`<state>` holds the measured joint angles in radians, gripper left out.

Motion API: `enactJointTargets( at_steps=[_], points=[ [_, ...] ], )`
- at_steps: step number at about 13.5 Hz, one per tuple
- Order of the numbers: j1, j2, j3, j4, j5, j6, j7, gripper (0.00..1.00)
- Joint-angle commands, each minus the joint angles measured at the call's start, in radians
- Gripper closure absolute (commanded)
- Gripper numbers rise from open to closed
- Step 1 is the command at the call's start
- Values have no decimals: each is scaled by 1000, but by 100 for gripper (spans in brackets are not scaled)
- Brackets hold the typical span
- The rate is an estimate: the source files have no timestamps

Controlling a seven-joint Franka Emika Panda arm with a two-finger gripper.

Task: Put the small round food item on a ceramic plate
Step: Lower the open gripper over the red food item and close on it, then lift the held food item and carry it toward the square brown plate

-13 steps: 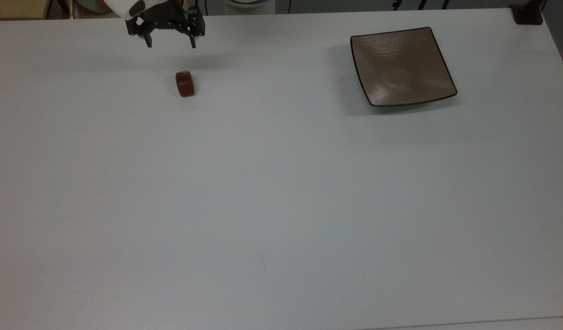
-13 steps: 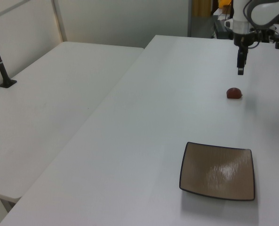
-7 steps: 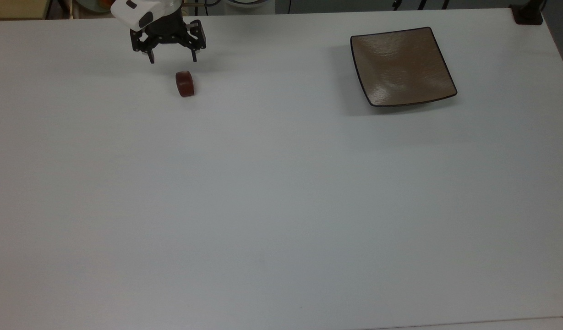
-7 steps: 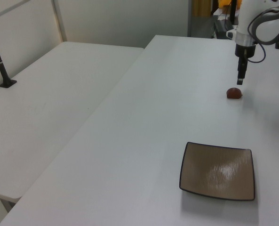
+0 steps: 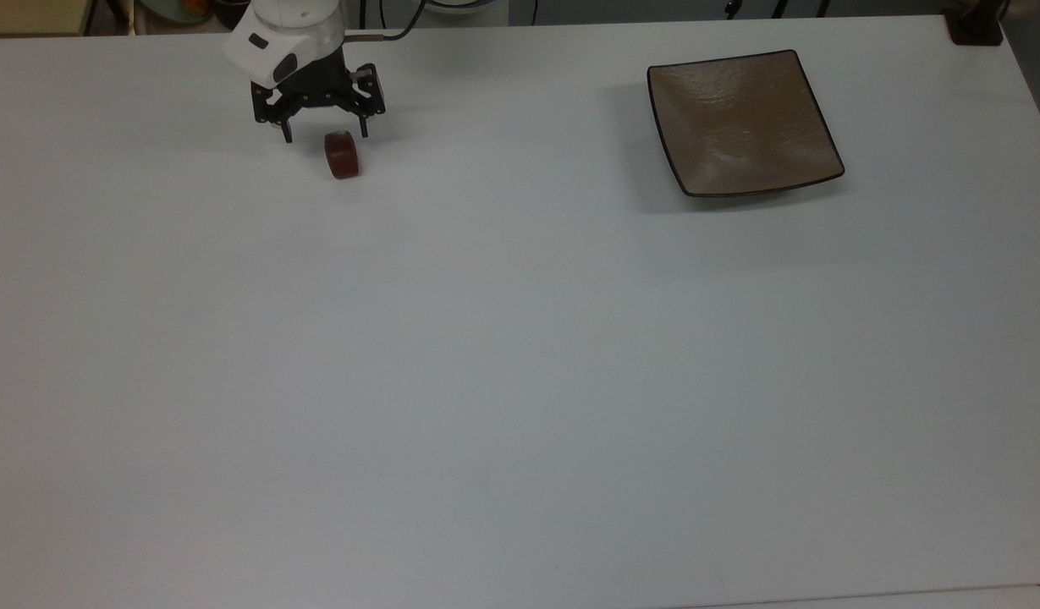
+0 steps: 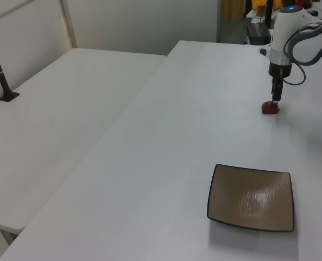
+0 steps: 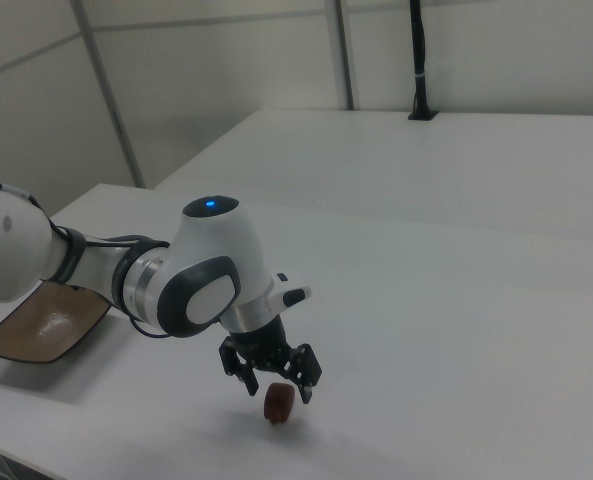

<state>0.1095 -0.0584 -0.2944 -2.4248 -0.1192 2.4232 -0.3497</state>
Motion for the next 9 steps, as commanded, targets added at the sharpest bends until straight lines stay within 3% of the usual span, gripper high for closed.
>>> enactJointTargets(
  at_steps=[1,4,9],
  points=[
    [9,32,-2,-11,-14,54,-18,0],
    [12,43,0,-7,-11,56,-38,14],
    [30,60,1,-3,-10,54,-49,64]
  ],
)
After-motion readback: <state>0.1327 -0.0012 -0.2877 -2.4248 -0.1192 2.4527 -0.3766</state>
